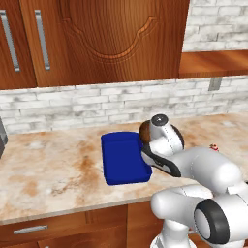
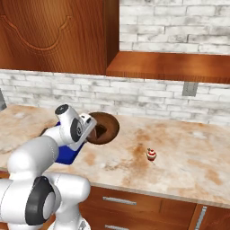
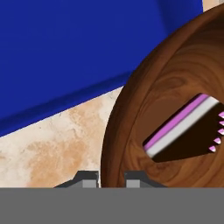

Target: Place the bowl with cake and the cupcake onto the tray.

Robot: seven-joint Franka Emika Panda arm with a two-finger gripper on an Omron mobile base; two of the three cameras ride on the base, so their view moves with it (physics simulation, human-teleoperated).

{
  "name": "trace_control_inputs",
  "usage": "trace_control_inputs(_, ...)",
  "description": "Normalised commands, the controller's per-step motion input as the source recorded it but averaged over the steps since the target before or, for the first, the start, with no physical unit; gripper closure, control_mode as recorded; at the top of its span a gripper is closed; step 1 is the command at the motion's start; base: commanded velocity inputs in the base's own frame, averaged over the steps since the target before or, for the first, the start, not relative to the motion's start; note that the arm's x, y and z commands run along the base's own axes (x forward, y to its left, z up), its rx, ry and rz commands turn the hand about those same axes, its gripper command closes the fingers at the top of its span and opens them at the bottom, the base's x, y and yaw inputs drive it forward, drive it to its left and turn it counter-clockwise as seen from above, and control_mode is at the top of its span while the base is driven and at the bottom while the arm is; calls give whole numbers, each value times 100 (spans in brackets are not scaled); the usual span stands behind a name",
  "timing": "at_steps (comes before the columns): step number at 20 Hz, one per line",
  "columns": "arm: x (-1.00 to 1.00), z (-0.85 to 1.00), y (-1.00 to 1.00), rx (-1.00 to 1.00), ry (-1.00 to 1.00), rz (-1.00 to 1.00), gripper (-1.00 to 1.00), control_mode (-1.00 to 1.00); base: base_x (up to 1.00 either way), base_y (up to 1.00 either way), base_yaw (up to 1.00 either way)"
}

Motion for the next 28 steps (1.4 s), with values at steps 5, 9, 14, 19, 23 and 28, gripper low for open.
trace_control_inputs(5, 0, 20, 22, -3, 0, 18, 100, -100, 0, 0, 0)
trace_control_inputs(9, 0, 23, 27, -4, 0, 15, 100, -100, 0, 0, 0)
trace_control_inputs(14, 0, 10, 33, -8, 0, 10, 100, -100, 0, 0, 0)
trace_control_inputs(19, 0, 22, 28, -8, 0, 2, 100, -100, 0, 0, 0)
trace_control_inputs(23, 0, 5, 29, -5, 4, 5, 100, -100, 0, 0, 0)
trace_control_inputs(28, 1, 0, 34, -3, 9, 6, 100, -100, 0, 0, 0)
